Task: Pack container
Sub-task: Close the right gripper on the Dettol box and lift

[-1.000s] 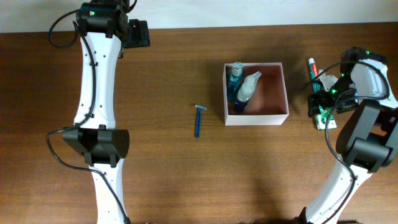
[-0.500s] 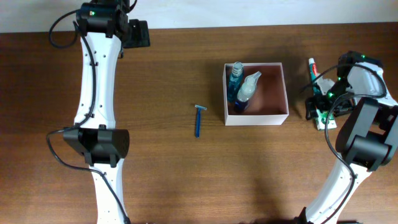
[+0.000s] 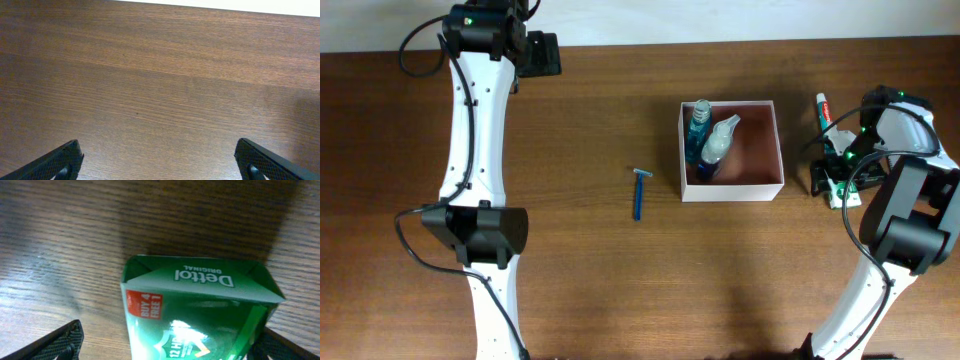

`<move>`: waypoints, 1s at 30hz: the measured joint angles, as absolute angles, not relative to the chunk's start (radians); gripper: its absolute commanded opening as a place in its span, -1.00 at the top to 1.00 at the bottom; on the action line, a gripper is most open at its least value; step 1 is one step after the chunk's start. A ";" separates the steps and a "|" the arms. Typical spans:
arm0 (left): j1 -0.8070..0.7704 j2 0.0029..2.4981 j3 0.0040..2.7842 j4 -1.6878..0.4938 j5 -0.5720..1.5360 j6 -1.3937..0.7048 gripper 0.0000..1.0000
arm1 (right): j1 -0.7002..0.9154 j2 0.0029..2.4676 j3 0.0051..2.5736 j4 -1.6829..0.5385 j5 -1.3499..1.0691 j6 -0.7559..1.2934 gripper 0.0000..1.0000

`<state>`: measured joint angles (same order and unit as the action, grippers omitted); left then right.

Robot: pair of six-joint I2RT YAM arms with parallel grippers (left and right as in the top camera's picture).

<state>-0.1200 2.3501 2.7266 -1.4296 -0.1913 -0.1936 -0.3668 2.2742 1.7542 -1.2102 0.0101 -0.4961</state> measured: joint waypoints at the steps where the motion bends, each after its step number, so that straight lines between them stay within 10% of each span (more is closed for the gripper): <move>1: -0.120 2.350 2.727 -1.430 -0.192 -0.194 -0.99 | -0.367 2.273 1.750 -1.206 0.013 -0.496 -0.87; 18: -0.120 2.350 2.727 -1.430 -0.192 -0.194 -0.99 | -0.367 2.261 1.720 -1.197 0.043 -0.485 0.03; 30: -0.120 2.350 2.727 -1.430 -0.192 -0.194 -0.99 | -0.367 2.263 1.728 -1.260 0.023 -0.430 0.09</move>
<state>-0.1200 2.3501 2.7266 -1.4296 -0.1917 -0.1936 -0.3668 2.2627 1.7283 -1.2602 0.0227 -0.4301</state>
